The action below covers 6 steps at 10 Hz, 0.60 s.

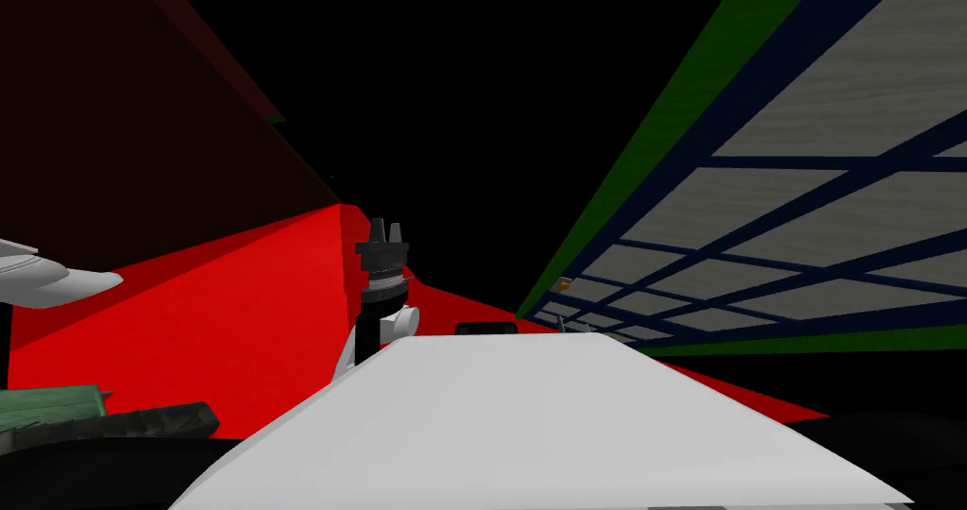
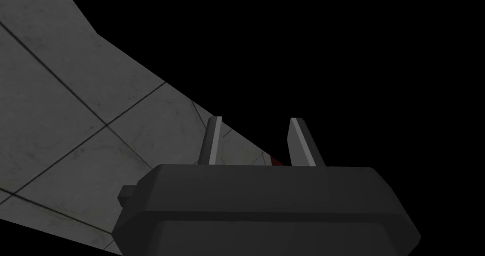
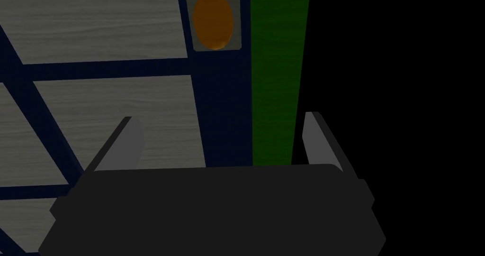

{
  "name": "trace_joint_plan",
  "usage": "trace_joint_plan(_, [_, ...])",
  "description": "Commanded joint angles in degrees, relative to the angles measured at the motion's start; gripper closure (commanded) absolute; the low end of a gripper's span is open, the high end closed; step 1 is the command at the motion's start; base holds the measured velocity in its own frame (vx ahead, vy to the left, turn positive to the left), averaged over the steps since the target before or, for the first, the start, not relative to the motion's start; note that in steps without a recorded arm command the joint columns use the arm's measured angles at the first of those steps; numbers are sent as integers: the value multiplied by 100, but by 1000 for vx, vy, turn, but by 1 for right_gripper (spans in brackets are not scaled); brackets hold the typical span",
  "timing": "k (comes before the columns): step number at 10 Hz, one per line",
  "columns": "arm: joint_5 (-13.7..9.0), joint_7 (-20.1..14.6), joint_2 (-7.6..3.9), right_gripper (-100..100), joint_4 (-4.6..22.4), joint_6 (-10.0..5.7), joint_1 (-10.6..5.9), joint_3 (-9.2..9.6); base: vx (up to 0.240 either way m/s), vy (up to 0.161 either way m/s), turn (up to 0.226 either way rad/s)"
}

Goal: Pull the door open

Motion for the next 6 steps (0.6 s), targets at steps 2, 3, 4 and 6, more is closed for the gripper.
trace_joint_plan(2, [4, 97, 43, -100, 78, -56, 30, -9, 40, -98, 91])
trace_joint_plan(3, [-102, 127, -93, -100, 183, 57, -148, -174, 16, -8, 236])
trace_joint_plan(4, [-150, 131, -143, -100, 227, 114, -230, -249, 22, 0, 231])
trace_joint_plan(6, [-325, 144, -278, -100, 387, 321, -525, -517, 28, 8, 275])
